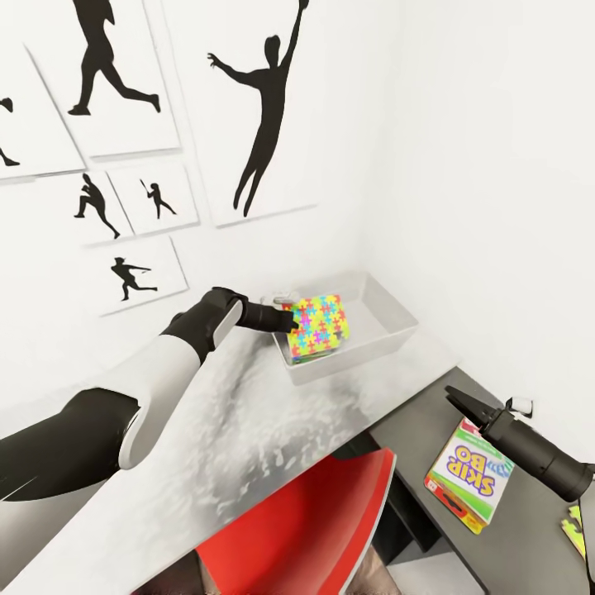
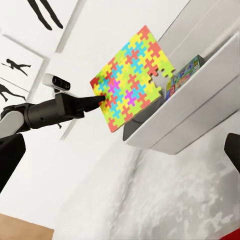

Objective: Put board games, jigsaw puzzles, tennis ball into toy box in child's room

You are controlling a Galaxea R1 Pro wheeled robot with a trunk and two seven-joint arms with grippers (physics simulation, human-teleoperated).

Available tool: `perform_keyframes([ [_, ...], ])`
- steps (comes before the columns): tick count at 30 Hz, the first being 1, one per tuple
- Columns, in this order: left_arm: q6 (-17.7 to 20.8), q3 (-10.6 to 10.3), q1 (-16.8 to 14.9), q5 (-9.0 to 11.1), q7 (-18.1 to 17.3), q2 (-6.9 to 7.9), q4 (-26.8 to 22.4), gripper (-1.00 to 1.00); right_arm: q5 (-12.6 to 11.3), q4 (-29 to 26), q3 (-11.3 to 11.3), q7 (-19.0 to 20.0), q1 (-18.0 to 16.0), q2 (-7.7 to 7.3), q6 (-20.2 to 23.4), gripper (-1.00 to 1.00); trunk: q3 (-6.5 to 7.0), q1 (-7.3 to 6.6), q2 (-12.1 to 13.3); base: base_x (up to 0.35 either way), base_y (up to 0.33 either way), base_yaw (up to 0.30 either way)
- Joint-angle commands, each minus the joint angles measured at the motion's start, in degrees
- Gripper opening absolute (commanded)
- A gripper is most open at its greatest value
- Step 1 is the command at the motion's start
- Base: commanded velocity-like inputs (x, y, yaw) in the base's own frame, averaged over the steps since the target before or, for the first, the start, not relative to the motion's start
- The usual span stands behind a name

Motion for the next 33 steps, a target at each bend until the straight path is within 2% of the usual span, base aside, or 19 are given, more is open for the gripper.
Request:
perform_keyframes([
  [1,0.39,-0.11,-0.06,0.71,0.17,0.03,-0.06,-1.00,0.05,0.02,-0.04,0.20,-0.05,0.00,0.23,1.00,-0.20,0.03,-0.11,0.000,0.000,0.000],
  [15,0.29,0.75,-0.06,0.83,0.28,0.04,-0.12,-1.00,0.05,0.06,-0.02,0.25,-0.05,0.04,0.14,1.00,-1.45,0.03,-0.11,0.000,0.000,0.000],
  [33,0.29,0.76,-0.06,0.86,0.29,0.01,-0.21,-1.00,0.05,0.06,-0.02,0.32,-0.05,0.08,-0.16,1.00,-1.53,0.03,-0.11,0.000,0.000,0.000],
])
